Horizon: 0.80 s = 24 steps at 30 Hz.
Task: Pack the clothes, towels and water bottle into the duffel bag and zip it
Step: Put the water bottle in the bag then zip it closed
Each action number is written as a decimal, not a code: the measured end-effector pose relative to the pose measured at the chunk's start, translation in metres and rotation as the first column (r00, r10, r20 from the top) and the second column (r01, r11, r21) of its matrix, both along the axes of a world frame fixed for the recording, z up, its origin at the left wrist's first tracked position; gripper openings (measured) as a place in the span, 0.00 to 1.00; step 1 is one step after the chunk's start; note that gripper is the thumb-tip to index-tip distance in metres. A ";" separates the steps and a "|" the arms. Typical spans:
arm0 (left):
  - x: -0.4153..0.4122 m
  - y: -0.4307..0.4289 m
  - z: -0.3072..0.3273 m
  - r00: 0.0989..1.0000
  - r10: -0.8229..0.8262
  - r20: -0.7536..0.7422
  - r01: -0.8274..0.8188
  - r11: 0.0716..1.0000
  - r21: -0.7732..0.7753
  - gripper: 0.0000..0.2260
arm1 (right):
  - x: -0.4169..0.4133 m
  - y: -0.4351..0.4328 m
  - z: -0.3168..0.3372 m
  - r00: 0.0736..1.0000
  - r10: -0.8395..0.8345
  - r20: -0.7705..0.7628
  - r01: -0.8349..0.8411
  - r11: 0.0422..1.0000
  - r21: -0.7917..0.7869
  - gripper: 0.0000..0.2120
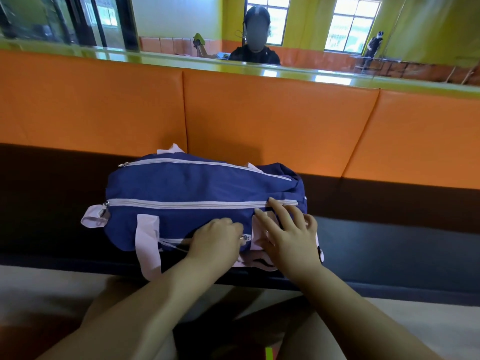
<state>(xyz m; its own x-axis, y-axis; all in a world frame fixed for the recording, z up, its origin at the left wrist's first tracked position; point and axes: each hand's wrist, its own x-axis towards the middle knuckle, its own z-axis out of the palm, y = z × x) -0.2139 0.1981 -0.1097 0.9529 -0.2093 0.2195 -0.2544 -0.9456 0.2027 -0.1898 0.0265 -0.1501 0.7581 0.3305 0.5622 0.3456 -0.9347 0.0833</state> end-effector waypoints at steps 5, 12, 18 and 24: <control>-0.011 0.036 -0.008 0.997 0.082 0.014 -0.080 0.994 -0.073 0.08 | -0.003 0.003 -0.001 0.998 -0.034 0.053 0.034 0.999 -0.005 0.29; -0.022 0.107 -0.012 0.980 0.189 0.064 -0.190 0.982 0.016 0.07 | -0.004 0.000 -0.004 0.996 -0.042 0.073 0.040 0.999 0.027 0.21; -0.019 0.134 -0.018 0.953 0.134 0.270 -0.121 0.991 -0.063 0.08 | -0.006 -0.001 0.001 0.998 -0.045 0.046 0.045 0.999 0.005 0.18; -0.013 0.125 -0.022 0.824 -0.108 0.555 0.007 0.983 0.181 0.04 | -0.005 0.002 0.005 0.999 -0.030 -0.015 0.030 1.000 0.008 0.19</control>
